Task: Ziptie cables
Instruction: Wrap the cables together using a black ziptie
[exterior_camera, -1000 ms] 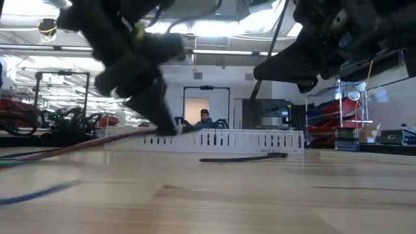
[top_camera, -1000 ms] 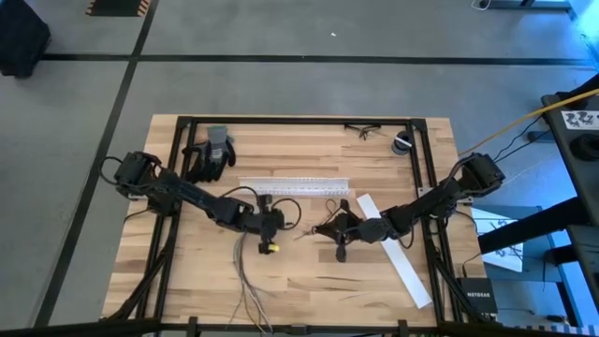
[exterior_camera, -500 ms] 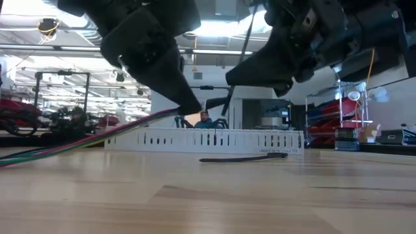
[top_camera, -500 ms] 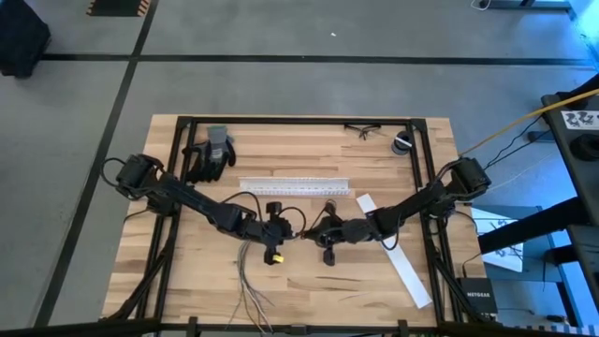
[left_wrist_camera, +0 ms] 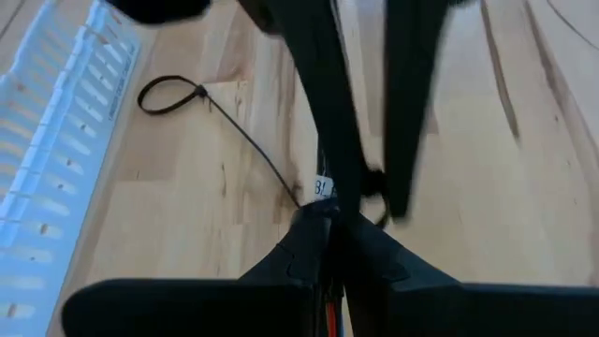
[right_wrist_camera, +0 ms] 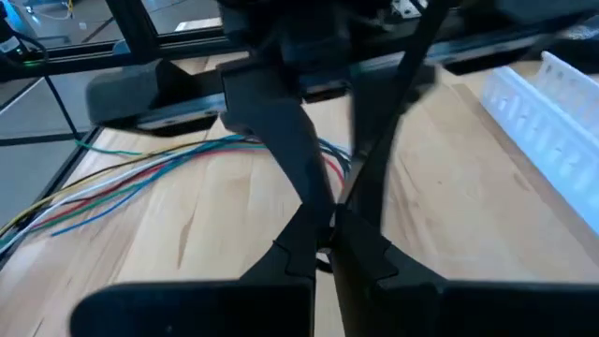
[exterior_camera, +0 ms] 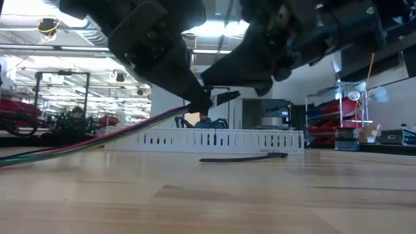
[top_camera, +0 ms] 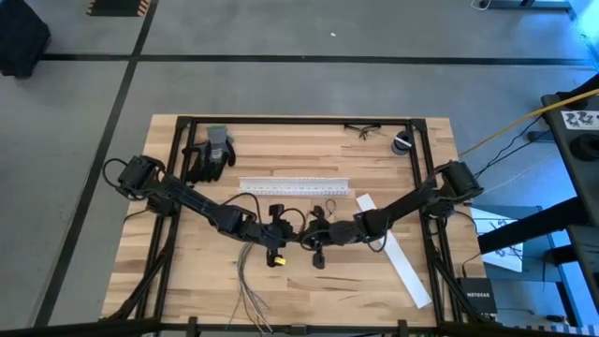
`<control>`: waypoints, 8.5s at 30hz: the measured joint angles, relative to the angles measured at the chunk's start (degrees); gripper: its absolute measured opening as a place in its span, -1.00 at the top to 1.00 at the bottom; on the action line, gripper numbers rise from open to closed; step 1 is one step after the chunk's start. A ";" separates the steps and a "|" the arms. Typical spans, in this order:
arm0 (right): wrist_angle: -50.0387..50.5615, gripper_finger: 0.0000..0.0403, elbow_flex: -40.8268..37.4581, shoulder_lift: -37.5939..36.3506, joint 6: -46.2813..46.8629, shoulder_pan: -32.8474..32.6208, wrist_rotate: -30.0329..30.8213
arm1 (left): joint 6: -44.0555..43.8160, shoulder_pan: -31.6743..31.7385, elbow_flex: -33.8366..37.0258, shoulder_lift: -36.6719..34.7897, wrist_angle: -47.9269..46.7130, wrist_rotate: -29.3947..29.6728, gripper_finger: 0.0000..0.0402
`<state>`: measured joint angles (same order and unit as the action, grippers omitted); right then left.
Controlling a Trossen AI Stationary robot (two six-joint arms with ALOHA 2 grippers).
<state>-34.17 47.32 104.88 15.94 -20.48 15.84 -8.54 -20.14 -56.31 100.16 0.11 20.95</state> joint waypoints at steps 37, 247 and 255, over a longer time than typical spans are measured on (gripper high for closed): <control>3.56 0.93 2.46 3.28 -0.17 1.23 0.85 | -1.66 -1.97 -0.11 -0.90 -6.50 -1.15 0.31; 9.33 0.93 13.02 21.38 -7.58 3.29 9.77 | -7.19 -8.98 16.57 -35.65 -3.95 20.20 0.74; 9.33 0.93 13.02 21.38 -7.63 3.27 10.10 | -11.96 -9.64 17.33 -42.81 -13.22 15.57 0.29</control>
<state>-24.84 60.34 126.26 8.32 -17.21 25.93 -20.50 -29.78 -38.99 57.35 -13.10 36.51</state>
